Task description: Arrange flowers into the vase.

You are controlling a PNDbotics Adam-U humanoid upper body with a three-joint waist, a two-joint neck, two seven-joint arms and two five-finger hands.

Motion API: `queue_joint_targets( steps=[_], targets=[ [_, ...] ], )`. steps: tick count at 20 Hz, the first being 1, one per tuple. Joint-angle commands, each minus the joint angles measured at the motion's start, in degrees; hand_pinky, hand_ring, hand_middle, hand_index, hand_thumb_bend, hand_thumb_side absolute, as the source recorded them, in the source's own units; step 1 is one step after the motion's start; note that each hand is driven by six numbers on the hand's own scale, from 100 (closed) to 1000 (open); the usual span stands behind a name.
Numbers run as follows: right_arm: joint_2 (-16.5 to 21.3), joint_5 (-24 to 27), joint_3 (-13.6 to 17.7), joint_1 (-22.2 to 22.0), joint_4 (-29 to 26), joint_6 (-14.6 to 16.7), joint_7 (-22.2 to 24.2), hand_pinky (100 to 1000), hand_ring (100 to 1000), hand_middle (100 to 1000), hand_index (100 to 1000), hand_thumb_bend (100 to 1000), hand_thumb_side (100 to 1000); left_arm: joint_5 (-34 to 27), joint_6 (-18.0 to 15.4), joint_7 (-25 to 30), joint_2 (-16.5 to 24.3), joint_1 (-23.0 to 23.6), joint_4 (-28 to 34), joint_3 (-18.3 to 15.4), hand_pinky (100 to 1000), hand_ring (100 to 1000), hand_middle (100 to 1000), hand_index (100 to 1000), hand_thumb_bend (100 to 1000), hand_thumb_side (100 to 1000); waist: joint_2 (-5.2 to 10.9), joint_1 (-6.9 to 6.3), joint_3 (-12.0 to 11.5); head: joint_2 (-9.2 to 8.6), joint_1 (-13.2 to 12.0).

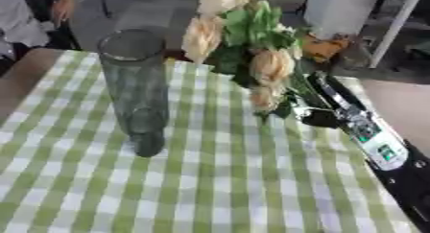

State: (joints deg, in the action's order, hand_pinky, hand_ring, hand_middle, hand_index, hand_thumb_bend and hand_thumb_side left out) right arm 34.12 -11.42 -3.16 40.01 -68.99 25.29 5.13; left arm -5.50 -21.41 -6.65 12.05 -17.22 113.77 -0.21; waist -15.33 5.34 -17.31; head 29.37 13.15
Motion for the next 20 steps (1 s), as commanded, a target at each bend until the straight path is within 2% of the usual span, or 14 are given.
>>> queue_joint_targets(
  steps=[1,5,9,20],
  targets=[
    [0.19,4.73,1.25,2.86,-3.54,-3.58,1.12,100,100,100,100,100,275,-0.01,0.18,0.01,0.34,-0.35,0.82,0.07,509,830,934,955,100,828,1.38,-0.46,0.06,0.76,-0.14],
    [-1.42,9.29,1.31,6.59,-6.02,-7.75,2.43,100,100,100,100,100,272,-0.05,0.27,0.08,0.33,-0.18,0.82,0.14,509,830,934,955,100,828,1.66,-0.56,-0.07,1.22,0.12],
    [-3.65,12.55,1.43,10.15,-7.59,-10.54,2.23,100,100,100,100,100,268,-0.08,0.38,0.12,0.30,-0.02,0.82,0.20,509,830,934,955,100,828,1.85,-0.56,-0.27,1.31,0.20],
    [-13.46,19.14,2.45,19.82,-9.49,-17.10,-1.36,100,100,100,100,100,262,-0.38,0.56,0.38,0.26,0.22,0.82,0.53,509,831,935,954,100,828,2.42,-0.44,-1.23,1.73,0.72]
  ],
)
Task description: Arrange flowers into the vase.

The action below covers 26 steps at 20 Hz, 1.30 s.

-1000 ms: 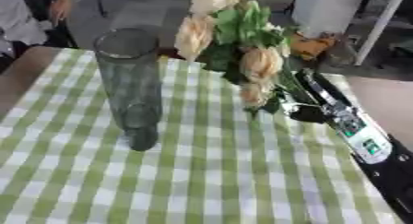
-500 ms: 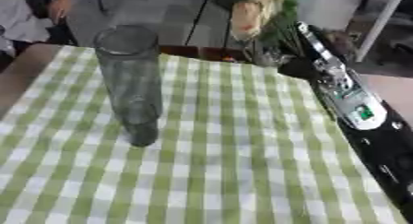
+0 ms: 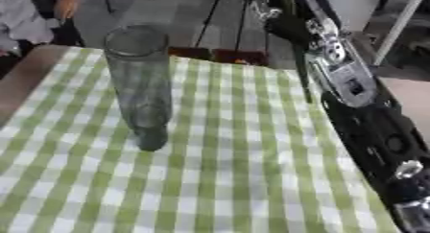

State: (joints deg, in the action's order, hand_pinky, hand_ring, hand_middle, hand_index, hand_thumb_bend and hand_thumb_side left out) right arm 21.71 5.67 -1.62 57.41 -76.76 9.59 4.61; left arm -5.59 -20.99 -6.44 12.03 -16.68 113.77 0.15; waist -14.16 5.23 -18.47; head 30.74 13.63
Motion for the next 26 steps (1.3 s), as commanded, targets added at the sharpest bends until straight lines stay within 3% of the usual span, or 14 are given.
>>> queue_joint_targets(
  steps=[1,7,22,23,24,26],
  targets=[
    [-1.79,2.71,0.98,3.13,-1.87,-1.85,-1.20,100,100,100,100,100,262,-0.34,0.16,0.23,0.26,-0.31,0.82,0.23,509,831,935,954,100,828,1.27,-0.31,-0.16,0.38,0.31],
    [-5.13,4.97,1.63,6.81,-1.77,-2.95,-2.79,100,100,100,100,100,261,-0.61,0.21,0.52,0.35,-0.34,0.82,0.48,509,830,935,954,100,826,1.54,-0.32,-0.96,0.58,0.91],
    [-11.43,8.10,5.10,16.52,1.39,-1.98,-7.31,100,100,100,100,100,260,-1.34,0.17,1.48,0.68,-1.10,0.82,1.21,508,831,935,954,100,823,1.22,0.16,-2.90,-0.31,2.91],
    [-11.75,8.14,5.29,17.01,1.59,-1.90,-7.53,100,100,100,100,100,160,-1.37,0.18,1.52,0.69,-1.15,0.82,1.25,507,831,936,954,100,835,1.13,0.24,-3.02,-0.42,3.07],
    [-12.10,8.23,5.53,17.55,1.78,-1.70,-7.78,100,100,100,100,100,260,-1.38,0.19,1.57,0.72,-1.19,0.82,1.29,507,831,936,954,100,824,1.04,0.34,-3.20,-0.54,3.23],
    [-12.55,7.91,6.03,18.77,2.38,-1.17,-8.36,100,100,100,100,100,260,-1.40,0.18,1.64,0.78,-1.30,0.82,1.36,507,831,936,954,100,824,0.84,0.53,-3.55,-0.87,3.53]
  ],
)
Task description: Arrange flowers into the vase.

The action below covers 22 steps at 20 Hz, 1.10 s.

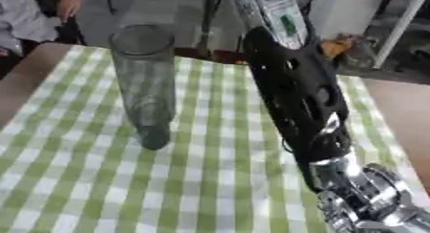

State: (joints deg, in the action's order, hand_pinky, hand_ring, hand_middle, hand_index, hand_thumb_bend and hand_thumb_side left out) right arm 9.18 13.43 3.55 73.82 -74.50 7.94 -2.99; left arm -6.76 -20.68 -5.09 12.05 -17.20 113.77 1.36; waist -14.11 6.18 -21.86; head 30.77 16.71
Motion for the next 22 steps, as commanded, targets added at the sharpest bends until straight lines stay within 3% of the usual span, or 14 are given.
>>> queue_joint_targets(
  steps=[1,10,15,22],
  targets=[
    [-0.06,-0.21,1.05,2.99,0.54,0.88,-0.98,100,100,100,100,100,260,-0.25,-0.15,0.34,0.80,-0.83,0.82,0.17,507,831,936,954,100,824,0.70,-0.33,-0.32,-1.04,0.55],
    [1.44,-3.20,2.31,9.58,6.38,4.98,-2.14,100,100,100,100,100,260,-0.05,-0.21,0.34,1.42,-1.05,0.82,0.14,505,832,938,954,100,825,0.14,0.81,-1.23,-1.87,1.21],
    [1.17,-3.23,3.26,11.67,8.31,5.10,-3.30,100,100,100,100,100,260,0.08,-0.20,0.34,1.77,-1.19,0.82,0.17,505,832,938,954,100,824,0.10,1.18,-1.54,-2.17,1.58],
    [0.08,-3.54,3.39,10.97,9.01,4.31,-3.01,100,100,100,100,100,261,0.00,-0.17,0.41,1.68,-1.48,0.82,0.26,505,833,938,954,100,825,-0.24,1.37,-2.06,-2.98,1.96]
  ],
)
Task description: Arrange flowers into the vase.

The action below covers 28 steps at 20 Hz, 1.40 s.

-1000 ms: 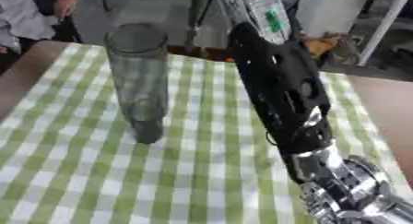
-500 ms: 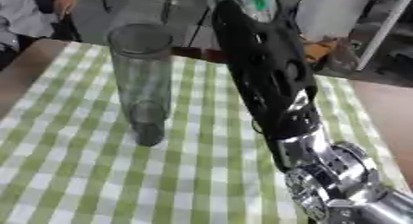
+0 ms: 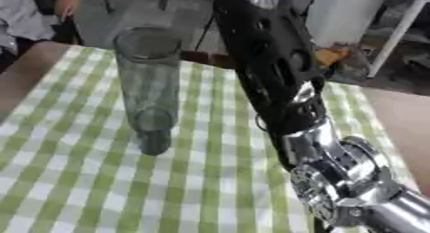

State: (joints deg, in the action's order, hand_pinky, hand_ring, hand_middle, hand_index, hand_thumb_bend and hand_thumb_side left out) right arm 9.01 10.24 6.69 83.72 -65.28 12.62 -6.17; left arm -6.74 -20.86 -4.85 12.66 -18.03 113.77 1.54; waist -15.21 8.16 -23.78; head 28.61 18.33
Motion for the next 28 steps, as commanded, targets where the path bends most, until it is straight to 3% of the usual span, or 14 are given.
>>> queue_joint_targets(
  steps=[1,5,6,7,28],
  targets=[
    [0.12,-0.45,0.29,0.81,-0.09,-0.52,0.33,100,100,100,100,100,261,-0.02,0.00,0.16,1.04,-0.69,0.82,0.08,504,833,938,954,100,825,0.78,-0.62,-0.24,-0.87,0.37],
    [-0.57,-0.69,0.55,0.08,0.00,-0.94,0.54,100,100,100,100,100,261,-0.04,0.01,0.16,0.88,-0.82,0.82,0.10,504,833,938,954,100,826,0.51,-0.61,-0.48,-1.07,0.50],
    [-0.79,-0.68,0.62,-0.05,-0.11,-1.02,0.53,100,100,100,100,100,196,-0.05,0.01,0.18,0.85,-0.87,0.82,0.11,504,833,938,954,100,820,0.46,-0.61,-0.53,-1.13,0.55],
    [-0.99,-0.64,0.65,-0.18,-0.24,-1.10,0.54,100,100,100,100,100,261,-0.06,0.00,0.19,0.80,-0.92,0.82,0.13,504,833,938,954,100,827,0.38,-0.60,-0.60,-1.19,0.59],
    [-2.20,-1.16,0.62,-2.74,-0.83,-1.72,2.46,100,100,100,100,100,261,-0.12,0.04,0.19,0.29,-0.99,0.82,0.07,503,834,941,954,100,830,-0.38,-0.55,-1.25,-1.47,0.64]
  ],
)
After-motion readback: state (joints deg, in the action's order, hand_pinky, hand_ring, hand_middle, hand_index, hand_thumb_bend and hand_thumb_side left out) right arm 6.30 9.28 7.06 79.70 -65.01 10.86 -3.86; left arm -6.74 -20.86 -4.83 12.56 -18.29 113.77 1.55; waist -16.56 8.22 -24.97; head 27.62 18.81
